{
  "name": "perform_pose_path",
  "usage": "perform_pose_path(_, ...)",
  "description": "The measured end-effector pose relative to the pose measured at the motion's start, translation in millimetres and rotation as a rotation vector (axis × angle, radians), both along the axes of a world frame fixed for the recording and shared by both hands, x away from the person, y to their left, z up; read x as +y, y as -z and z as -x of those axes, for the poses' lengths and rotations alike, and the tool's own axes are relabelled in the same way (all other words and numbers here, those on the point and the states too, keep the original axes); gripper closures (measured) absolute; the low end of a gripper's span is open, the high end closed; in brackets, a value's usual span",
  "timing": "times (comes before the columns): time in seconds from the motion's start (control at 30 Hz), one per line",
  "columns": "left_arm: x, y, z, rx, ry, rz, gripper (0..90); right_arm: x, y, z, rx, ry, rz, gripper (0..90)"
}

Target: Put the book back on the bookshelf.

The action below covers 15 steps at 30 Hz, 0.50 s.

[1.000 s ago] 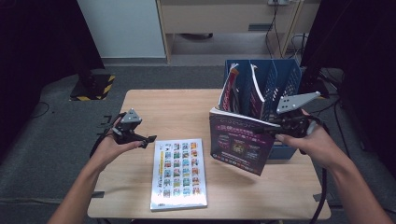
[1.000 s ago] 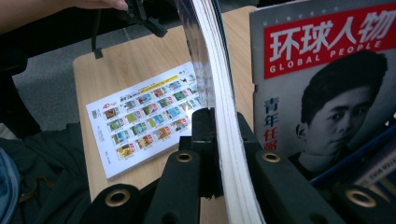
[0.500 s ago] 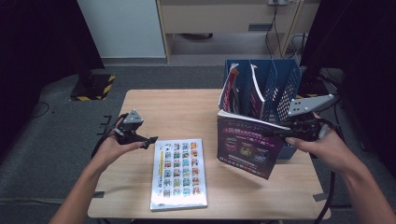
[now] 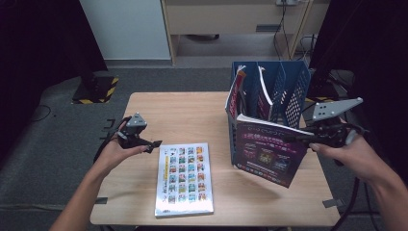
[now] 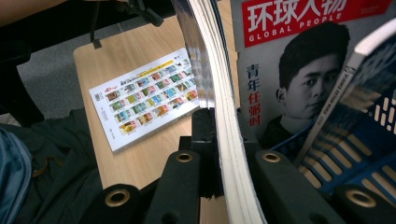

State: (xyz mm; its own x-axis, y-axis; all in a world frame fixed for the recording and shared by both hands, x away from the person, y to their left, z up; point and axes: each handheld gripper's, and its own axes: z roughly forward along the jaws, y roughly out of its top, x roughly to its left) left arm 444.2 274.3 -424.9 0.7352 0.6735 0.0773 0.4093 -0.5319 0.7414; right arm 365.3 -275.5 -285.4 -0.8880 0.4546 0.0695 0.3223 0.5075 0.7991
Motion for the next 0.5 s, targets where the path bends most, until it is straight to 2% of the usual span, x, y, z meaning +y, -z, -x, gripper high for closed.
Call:
perform_pose_path(0.03, 0.2, 0.0, 1.1, 0.011, -0.014, -0.002, 4.0, -3.0, 0.0, 1.3, -0.001, 0.0, -0.002, 84.5)
perform_pose_path(0.17, 1.0, 0.4, 0.6, 0.006, -0.008, -0.01, 4.0, -17.6, -0.5, 7.2, 0.0, 0.015, -0.005, 84.5)
perform_pose_path(0.33, -0.1, 2.7, 2.9, 0.031, -0.033, -0.026, 4.0, -34.4, 0.5, 12.2, 0.003, 0.036, -0.01, 84.5)
perform_pose_path(0.5, -0.1, 3.1, 2.2, 0.031, -0.034, -0.029, 4.0, -47.4, -0.5, 16.7, 0.003, 0.048, -0.02, 84.5)
